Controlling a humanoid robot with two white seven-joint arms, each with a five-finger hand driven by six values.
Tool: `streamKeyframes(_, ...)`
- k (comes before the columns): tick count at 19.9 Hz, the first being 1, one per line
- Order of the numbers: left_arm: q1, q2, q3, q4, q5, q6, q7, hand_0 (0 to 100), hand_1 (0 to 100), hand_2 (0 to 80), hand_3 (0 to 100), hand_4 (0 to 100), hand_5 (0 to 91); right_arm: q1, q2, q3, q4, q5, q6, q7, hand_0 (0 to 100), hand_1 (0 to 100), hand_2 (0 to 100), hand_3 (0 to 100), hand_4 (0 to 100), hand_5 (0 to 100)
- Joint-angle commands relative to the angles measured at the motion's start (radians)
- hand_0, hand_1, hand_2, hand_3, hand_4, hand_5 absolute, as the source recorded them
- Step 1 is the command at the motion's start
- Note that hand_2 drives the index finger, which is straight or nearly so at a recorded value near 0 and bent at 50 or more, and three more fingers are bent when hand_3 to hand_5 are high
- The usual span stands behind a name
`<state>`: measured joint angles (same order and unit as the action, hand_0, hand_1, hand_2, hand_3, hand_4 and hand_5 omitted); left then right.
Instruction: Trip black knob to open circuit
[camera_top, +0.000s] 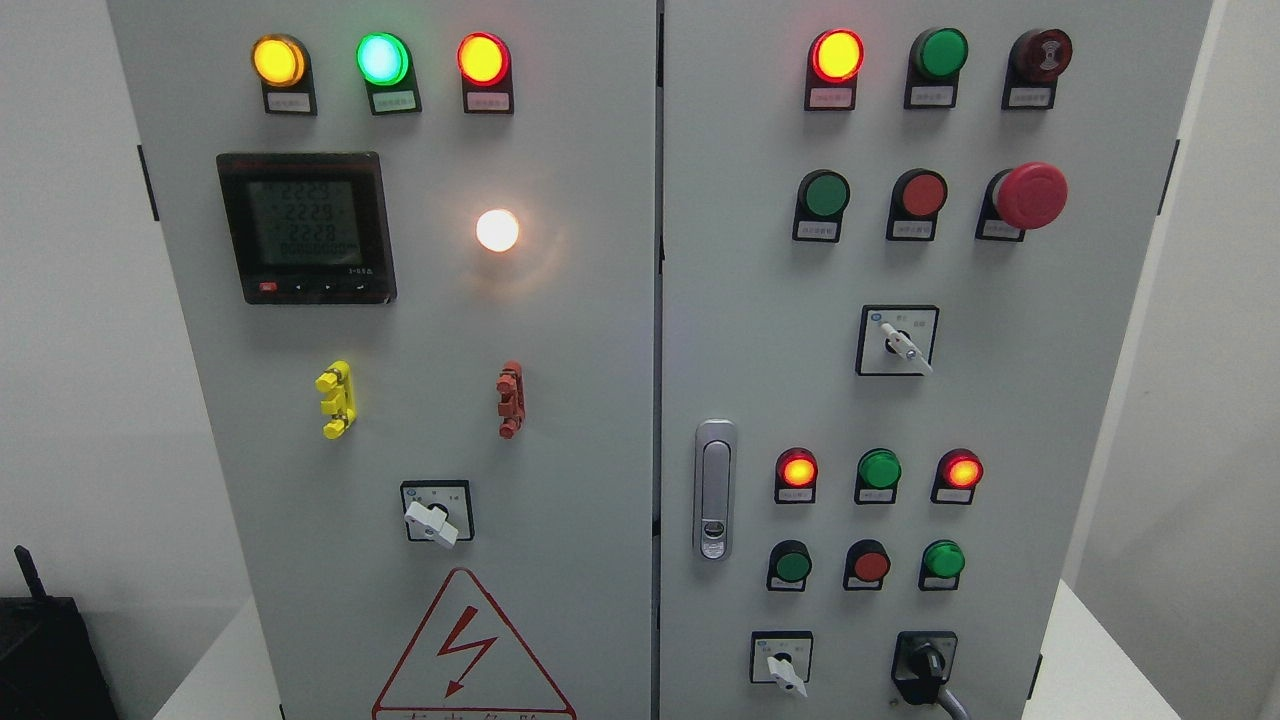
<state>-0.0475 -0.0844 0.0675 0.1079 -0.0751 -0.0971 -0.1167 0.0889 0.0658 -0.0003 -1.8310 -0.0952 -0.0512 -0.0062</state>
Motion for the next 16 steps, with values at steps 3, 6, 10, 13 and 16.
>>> streamKeyframes(3,0.0,0.0,0.0,-0.027,0.0,0.0,0.0,12,39,0.0,0,0,0.0,0.0,0.003,0.006,-0.002,0.0,0.001,0.005,0,0,8,100,100,100)
streamKeyframes(6,0.0,0.0,0.0,-0.027,0.0,0.0,0.0,12,39,0.0,0,0,0.0,-0.001,0.003,0.006,-0.002,0.0,0.001,0.005,0,0,8,100,100,100)
streamKeyframes(10,0.0,0.0,0.0,-0.025,0.0,0.0,0.0,12,39,0.0,0,0,0.0,-0.001,0.003,0.008,-0.002,0.0,-0.001,0.005,0,0,8,100,100,100)
streamKeyframes(13,0.0,0.0,0.0,-0.025,0.0,0.0,0.0,12,39,0.0,0,0,0.0,0.0,0.005,0.019,-0.002,0.0,-0.001,0.005,0,0,8,100,100,100)
streamKeyframes(16,0.0,0.0,0.0,-0.025,0.0,0.0,0.0,12,39,0.0,0,0,0.0,-0.001,0.011,0.022,-0.002,-0.001,-0.001,0.005,0,0,8,100,100,100)
